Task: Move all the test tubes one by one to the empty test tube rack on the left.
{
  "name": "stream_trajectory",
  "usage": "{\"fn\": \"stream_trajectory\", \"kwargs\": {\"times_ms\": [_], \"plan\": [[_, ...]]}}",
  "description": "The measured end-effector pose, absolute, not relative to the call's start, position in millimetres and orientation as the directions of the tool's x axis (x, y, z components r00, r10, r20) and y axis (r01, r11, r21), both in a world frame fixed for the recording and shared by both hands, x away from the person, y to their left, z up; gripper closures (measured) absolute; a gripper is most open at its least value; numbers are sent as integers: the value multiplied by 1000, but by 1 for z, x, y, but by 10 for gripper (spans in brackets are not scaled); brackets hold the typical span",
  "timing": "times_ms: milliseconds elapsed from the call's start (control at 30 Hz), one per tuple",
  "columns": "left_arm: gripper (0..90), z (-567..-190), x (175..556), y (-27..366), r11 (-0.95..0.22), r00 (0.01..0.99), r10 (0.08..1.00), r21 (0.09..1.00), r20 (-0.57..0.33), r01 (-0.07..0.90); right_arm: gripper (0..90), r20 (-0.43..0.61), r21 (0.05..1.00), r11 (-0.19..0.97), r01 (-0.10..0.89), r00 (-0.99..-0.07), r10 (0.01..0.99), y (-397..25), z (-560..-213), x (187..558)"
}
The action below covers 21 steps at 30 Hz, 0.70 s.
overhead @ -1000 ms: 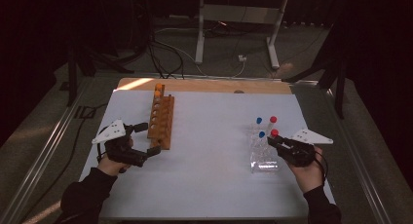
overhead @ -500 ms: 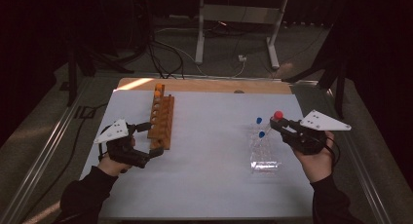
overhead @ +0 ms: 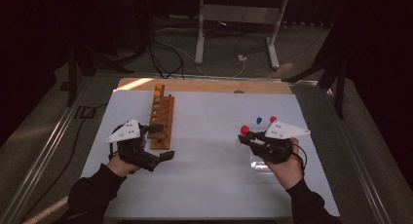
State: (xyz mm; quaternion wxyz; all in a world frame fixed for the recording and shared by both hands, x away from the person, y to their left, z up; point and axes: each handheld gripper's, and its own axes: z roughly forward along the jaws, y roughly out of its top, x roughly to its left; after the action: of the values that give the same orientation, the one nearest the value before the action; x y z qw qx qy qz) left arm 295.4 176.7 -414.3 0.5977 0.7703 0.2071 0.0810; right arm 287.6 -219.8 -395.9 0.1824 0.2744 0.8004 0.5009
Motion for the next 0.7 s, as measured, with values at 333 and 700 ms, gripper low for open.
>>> {"fn": "stream_trajectory", "kwargs": {"times_ms": [333,700], "plan": [[16,-417,294,154,-229,926,358,949,-124,215,750,12,882,389,267,-837,547,-188,-414,284],[45,-414,289,130,-249,949,292,948,-119,196,750,31,865,426,267,-874,486,-163,-428,278]]}}
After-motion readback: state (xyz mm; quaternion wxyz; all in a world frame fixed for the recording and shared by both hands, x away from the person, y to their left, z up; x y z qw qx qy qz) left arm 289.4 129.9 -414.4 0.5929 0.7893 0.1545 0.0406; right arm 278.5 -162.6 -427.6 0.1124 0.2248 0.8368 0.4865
